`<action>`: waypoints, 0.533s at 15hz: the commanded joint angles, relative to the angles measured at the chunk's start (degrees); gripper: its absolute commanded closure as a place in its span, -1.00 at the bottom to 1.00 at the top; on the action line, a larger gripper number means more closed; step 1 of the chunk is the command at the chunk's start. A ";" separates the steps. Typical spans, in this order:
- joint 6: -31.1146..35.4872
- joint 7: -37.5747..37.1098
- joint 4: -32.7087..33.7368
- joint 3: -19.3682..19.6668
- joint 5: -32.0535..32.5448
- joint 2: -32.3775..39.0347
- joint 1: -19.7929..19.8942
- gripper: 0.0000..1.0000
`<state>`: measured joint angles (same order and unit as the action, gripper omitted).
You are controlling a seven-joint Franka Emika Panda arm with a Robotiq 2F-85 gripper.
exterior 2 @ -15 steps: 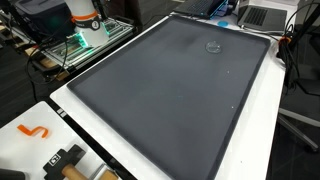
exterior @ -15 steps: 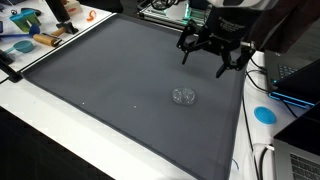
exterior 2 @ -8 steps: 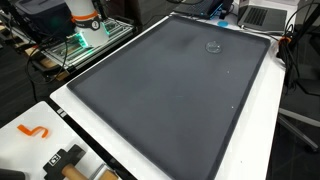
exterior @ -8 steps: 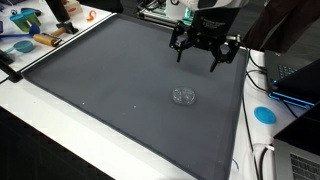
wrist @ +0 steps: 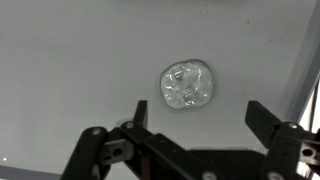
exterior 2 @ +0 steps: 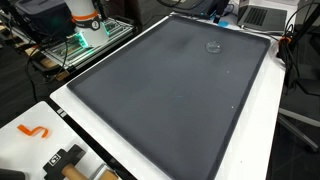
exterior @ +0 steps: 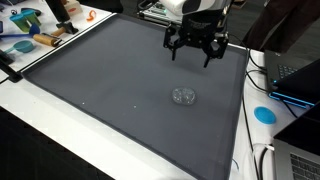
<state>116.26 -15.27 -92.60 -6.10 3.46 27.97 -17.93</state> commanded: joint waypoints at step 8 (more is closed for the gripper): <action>0.37 0.41 -0.70 -0.56 0.18 -0.47 0.33 -1.00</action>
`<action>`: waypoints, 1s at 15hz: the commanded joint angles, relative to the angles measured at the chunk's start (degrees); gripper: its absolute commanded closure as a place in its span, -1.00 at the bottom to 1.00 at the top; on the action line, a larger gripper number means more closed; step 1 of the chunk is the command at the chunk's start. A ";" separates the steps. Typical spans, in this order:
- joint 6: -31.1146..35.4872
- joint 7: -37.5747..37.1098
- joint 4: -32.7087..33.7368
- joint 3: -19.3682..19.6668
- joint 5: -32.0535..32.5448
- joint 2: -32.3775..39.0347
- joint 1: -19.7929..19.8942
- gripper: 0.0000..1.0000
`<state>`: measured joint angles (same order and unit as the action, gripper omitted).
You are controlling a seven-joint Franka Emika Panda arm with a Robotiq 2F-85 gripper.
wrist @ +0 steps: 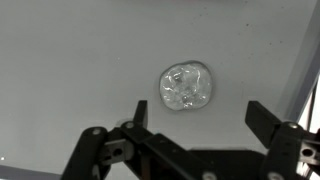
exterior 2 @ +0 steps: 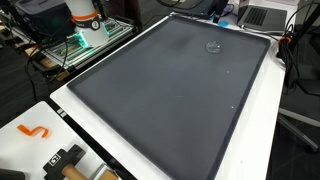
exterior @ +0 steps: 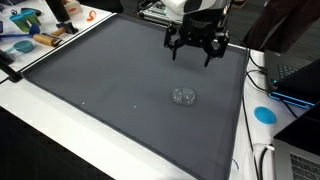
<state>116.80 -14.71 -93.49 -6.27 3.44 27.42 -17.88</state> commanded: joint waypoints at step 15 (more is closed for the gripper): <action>1.97 -36.14 3.50 1.87 -3.64 7.15 -2.19 -1.00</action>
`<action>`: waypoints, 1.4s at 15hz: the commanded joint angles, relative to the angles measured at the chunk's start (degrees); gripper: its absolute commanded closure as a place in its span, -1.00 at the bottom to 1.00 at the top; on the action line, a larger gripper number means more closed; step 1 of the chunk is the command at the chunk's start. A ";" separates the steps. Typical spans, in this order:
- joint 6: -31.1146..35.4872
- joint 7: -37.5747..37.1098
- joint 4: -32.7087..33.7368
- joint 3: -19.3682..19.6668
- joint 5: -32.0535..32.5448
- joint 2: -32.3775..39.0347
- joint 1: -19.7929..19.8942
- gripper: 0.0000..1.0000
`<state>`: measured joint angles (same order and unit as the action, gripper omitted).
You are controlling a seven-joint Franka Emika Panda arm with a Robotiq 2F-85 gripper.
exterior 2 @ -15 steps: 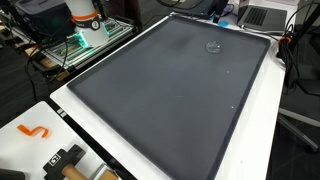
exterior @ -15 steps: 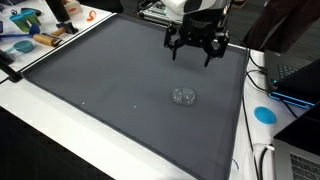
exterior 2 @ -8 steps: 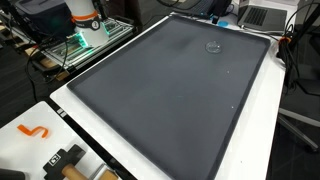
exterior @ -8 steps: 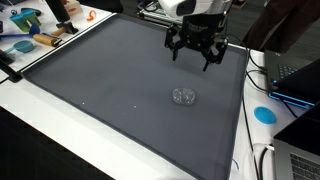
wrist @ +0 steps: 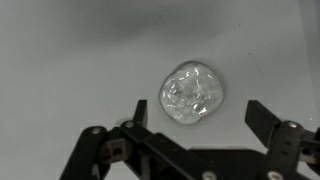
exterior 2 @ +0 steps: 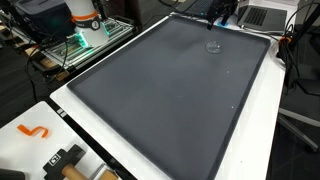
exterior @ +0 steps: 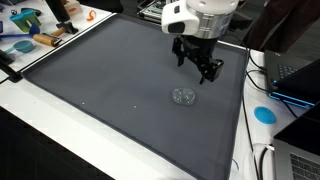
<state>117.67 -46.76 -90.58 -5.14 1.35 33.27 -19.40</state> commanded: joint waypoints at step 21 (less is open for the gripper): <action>9.81 -1.25 -0.05 1.21 -0.22 7.82 -0.42 -0.76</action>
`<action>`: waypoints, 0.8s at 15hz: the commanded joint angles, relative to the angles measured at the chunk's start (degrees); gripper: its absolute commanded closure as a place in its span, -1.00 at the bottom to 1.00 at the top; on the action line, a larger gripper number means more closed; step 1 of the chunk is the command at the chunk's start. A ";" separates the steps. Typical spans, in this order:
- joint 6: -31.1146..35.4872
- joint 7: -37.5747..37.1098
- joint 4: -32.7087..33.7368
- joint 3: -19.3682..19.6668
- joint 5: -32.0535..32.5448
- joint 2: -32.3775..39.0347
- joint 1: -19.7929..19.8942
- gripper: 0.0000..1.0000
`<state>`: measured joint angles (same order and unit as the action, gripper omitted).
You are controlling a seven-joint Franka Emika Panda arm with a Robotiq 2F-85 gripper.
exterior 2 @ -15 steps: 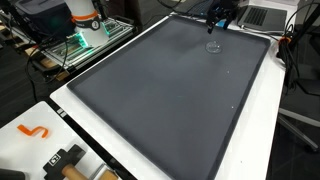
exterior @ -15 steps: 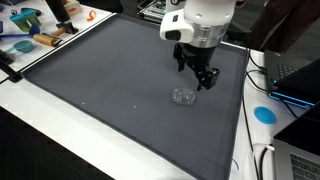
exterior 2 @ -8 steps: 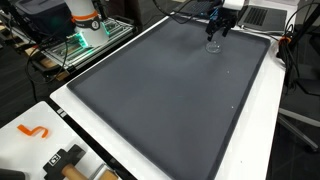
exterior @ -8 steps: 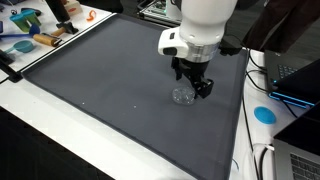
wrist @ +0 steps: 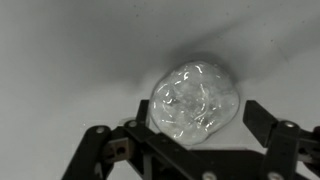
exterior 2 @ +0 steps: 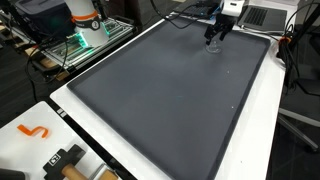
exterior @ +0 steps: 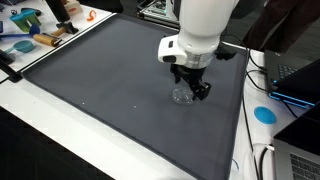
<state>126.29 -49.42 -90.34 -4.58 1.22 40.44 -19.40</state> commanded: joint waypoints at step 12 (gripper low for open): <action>3.23 3.28 0.53 0.99 -0.29 2.56 -0.49 0.57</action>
<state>128.35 -47.25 -90.04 -4.32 1.22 41.94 -19.40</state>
